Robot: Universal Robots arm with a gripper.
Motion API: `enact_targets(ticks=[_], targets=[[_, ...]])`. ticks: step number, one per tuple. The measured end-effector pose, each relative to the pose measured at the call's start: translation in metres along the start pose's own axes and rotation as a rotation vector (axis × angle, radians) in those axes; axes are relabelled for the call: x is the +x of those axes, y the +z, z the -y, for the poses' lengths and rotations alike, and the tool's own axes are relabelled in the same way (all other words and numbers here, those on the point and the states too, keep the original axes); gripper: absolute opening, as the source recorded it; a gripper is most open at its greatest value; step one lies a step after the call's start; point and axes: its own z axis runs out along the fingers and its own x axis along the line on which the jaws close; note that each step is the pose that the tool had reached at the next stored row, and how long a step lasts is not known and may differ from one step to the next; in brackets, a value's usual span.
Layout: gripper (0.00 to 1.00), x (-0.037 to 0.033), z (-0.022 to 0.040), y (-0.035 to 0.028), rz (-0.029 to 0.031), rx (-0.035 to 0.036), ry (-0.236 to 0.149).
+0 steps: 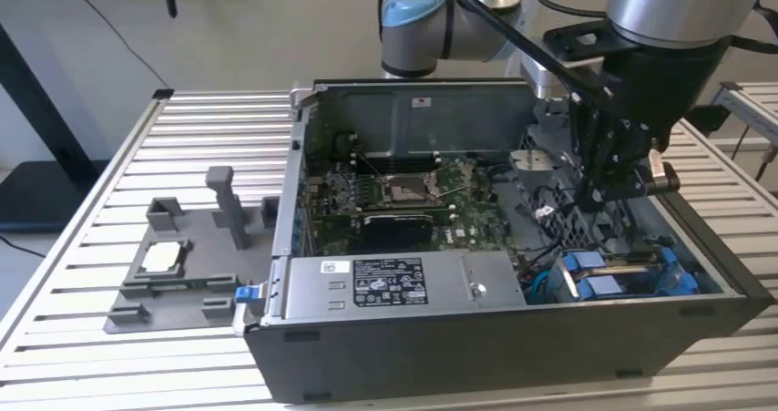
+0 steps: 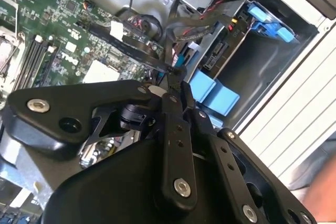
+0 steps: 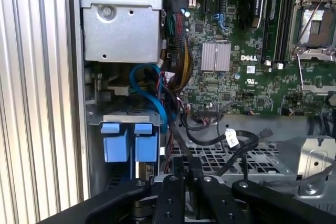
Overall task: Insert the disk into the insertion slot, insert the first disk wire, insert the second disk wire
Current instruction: 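Insert the second disk wire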
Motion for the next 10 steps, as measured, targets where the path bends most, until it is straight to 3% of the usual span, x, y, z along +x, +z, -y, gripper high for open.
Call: enact_targets(ticks=[8, 10], targets=[[0.16, 0.0083, 0.0137, 0.0059, 0.0017, -0.0463, 0.002], [0.16, 0.0117, 0.0161, 0.0070, 0.0028, -0.0549, 0.003]])
